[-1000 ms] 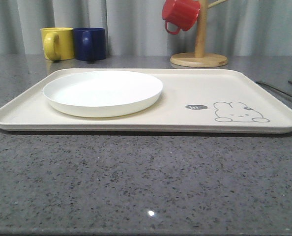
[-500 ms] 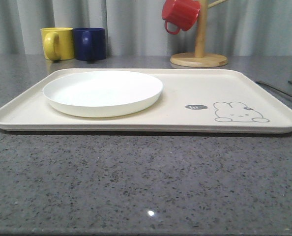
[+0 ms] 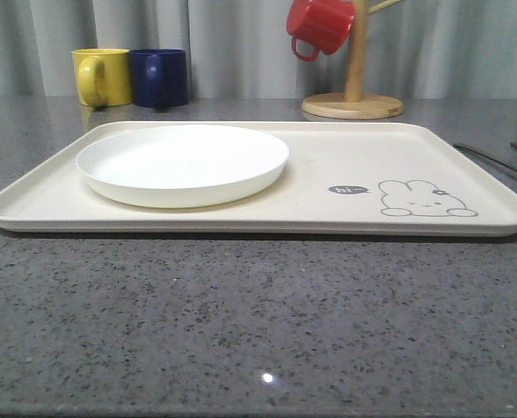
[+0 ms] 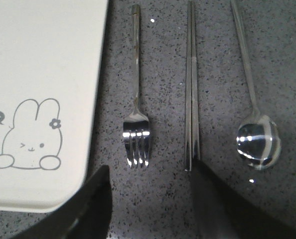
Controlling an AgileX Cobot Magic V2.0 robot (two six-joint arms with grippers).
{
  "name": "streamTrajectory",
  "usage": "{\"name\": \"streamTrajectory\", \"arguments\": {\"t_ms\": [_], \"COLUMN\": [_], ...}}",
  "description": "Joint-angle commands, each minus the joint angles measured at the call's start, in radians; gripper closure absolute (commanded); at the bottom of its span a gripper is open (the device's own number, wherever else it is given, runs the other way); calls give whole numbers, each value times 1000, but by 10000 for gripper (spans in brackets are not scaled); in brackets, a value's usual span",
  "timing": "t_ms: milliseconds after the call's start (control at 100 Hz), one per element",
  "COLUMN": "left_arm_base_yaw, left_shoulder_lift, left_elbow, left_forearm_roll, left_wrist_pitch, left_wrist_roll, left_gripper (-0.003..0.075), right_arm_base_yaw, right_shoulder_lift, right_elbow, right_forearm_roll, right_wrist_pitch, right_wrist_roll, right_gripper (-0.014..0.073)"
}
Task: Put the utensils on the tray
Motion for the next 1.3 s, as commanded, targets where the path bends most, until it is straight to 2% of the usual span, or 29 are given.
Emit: {"name": "streamTrajectory", "arguments": {"t_ms": [0, 590, 1290], "left_arm_base_yaw": [3, 3, 3], "left_shoulder_lift": [6, 6, 6], "left_elbow": [-27, -27, -27], "left_forearm_roll": [-8, -8, -8], "left_wrist_pitch": [-78, -78, -78], "left_wrist_roll": [-6, -6, -6], "left_gripper": [738, 738, 738], "right_arm_base_yaw": [-1, 58, 58], "right_shoulder_lift": [44, 410, 549], "right_elbow": [-61, -241, -241], "right_forearm_roll": [12, 25, -25], "right_wrist_pitch": [-61, -170, -213], "right_wrist_roll": [-28, -77, -77], "right_gripper": [214, 214, 218]}}
